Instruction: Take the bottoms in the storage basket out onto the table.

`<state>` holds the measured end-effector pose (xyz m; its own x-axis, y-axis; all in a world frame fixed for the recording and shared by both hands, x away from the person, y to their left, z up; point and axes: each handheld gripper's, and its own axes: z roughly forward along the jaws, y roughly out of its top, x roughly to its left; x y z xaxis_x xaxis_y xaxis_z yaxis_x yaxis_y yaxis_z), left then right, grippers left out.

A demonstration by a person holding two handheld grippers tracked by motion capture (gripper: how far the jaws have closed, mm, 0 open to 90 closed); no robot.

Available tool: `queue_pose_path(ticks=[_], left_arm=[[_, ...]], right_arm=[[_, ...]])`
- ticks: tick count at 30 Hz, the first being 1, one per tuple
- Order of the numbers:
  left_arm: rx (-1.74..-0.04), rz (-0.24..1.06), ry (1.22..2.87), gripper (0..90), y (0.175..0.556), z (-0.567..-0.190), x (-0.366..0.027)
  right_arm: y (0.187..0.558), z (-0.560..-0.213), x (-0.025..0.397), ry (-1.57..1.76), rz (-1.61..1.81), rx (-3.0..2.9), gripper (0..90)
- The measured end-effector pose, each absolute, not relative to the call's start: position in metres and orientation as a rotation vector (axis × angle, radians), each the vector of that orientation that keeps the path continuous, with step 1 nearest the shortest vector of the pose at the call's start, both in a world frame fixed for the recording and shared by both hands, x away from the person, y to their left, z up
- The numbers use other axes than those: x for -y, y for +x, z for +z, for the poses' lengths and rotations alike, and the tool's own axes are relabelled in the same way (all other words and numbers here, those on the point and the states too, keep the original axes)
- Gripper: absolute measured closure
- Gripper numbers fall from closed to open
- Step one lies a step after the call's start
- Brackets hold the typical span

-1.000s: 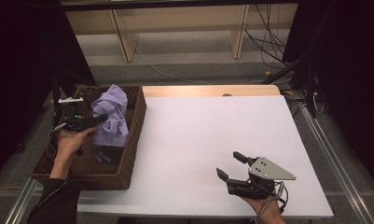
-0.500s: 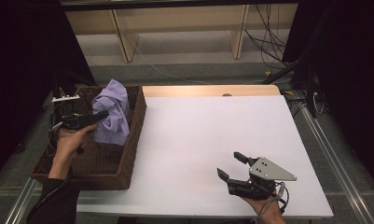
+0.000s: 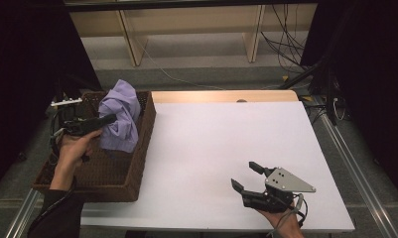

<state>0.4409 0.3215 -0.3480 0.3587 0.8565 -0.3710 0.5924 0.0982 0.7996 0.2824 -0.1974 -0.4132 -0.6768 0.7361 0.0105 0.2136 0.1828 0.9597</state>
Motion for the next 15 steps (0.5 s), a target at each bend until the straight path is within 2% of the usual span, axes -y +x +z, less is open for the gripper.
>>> queue_pose_path(ticks=[15], left_arm=[[-1.275,0.28,1.546,73.6,0.435,-0.337,-0.32]], right_arm=[[0.282,-0.413,0.198,0.889,1.507,-2.004,24.7]])
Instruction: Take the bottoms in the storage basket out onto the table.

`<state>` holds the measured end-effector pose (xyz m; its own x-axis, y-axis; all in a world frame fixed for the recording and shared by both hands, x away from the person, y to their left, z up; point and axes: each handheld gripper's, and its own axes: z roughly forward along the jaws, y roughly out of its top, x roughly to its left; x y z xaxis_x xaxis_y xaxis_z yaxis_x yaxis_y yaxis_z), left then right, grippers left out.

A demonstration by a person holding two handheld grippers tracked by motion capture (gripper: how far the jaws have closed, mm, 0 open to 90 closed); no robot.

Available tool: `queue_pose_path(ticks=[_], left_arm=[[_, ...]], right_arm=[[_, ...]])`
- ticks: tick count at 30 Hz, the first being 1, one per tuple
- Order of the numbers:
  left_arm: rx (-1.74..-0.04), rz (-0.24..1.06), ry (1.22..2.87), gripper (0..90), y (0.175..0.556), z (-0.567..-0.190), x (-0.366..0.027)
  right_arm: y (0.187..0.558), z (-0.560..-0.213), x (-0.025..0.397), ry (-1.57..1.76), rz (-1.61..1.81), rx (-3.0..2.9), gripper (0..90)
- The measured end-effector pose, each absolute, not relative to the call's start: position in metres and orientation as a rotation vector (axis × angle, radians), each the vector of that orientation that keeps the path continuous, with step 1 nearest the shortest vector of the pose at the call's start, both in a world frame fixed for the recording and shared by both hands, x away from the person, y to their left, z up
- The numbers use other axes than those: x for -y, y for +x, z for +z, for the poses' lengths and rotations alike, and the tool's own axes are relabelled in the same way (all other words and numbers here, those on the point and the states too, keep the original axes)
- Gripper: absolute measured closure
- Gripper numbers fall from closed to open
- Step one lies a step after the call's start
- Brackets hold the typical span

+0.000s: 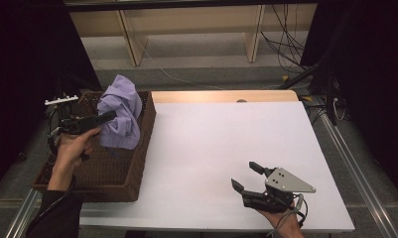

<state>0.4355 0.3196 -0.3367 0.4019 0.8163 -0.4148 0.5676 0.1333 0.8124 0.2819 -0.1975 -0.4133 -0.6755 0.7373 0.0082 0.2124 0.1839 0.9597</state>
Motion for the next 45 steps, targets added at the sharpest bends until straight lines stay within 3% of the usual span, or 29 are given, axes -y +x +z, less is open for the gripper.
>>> queue_pose_path(ticks=[45], left_arm=[[-1.048,0.066,1.539,73.5,0.425,-0.322,-0.264]], right_arm=[[0.28,-0.413,0.197,0.891,1.507,-2.004,24.8]])
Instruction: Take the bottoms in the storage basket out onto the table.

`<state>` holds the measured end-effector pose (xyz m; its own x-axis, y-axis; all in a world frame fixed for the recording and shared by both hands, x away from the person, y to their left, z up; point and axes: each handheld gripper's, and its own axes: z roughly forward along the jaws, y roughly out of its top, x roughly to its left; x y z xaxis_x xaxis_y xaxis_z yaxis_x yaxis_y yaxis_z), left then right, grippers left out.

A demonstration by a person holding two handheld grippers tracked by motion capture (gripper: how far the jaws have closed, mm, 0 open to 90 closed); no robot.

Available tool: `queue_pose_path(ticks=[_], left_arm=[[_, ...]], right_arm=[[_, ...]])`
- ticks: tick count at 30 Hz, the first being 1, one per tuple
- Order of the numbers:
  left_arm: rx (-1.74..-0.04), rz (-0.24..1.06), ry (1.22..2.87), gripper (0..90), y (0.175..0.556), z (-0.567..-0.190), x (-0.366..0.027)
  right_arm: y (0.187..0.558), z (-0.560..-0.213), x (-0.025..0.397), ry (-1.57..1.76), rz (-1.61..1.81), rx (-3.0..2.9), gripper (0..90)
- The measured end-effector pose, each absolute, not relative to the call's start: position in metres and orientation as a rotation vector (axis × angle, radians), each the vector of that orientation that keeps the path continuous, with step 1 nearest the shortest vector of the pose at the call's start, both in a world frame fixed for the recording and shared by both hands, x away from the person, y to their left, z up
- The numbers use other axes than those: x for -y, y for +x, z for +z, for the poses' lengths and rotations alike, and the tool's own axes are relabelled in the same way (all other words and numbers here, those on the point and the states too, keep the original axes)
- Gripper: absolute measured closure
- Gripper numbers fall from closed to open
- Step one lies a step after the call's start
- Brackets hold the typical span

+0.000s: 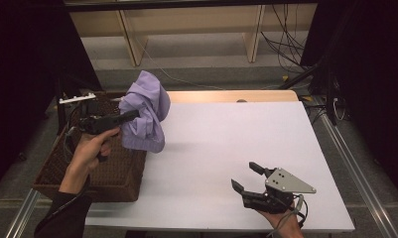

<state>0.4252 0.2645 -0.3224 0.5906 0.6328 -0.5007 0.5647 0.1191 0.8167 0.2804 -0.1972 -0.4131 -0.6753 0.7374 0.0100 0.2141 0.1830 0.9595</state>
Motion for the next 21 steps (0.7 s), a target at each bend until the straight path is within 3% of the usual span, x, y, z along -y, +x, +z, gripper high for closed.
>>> queue_pose_path(ticks=[21], left_arm=[[-0.976,-0.016,1.575,73.3,0.419,-0.323,-0.229]], right_arm=[[0.281,-0.414,0.197,0.89,1.507,-2.004,24.8]])
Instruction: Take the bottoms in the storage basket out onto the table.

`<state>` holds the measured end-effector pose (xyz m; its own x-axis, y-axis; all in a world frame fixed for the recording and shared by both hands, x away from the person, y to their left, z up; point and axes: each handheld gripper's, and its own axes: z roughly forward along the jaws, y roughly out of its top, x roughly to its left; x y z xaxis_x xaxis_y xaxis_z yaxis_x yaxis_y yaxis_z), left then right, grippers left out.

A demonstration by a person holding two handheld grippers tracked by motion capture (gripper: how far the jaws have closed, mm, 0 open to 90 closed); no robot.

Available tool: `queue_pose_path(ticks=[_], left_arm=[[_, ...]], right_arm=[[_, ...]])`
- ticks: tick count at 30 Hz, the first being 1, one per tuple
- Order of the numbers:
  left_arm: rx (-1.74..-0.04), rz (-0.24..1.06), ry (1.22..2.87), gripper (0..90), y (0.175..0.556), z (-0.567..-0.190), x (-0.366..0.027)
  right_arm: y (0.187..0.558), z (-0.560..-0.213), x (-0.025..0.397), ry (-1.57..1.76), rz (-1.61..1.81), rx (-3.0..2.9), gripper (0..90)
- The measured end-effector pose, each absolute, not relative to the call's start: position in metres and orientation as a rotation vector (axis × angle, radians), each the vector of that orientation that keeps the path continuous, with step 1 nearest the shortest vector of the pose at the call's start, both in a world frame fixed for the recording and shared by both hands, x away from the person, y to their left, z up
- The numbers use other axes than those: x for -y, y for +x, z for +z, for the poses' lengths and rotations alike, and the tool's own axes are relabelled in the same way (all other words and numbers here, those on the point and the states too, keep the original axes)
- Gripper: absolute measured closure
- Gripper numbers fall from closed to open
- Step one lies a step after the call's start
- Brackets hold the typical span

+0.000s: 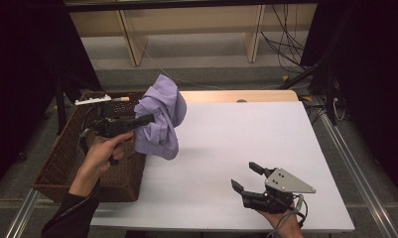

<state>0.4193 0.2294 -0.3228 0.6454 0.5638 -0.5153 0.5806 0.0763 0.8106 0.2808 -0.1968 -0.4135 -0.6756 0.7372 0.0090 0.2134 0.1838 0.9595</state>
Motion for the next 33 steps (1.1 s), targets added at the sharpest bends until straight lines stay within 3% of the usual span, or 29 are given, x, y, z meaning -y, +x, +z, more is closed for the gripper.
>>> queue_pose_path(ticks=[33], left_arm=[[-0.931,-0.069,1.584,73.2,0.418,-0.332,-0.173]], right_arm=[[0.281,-0.413,0.197,0.884,1.504,-2.007,24.8]])
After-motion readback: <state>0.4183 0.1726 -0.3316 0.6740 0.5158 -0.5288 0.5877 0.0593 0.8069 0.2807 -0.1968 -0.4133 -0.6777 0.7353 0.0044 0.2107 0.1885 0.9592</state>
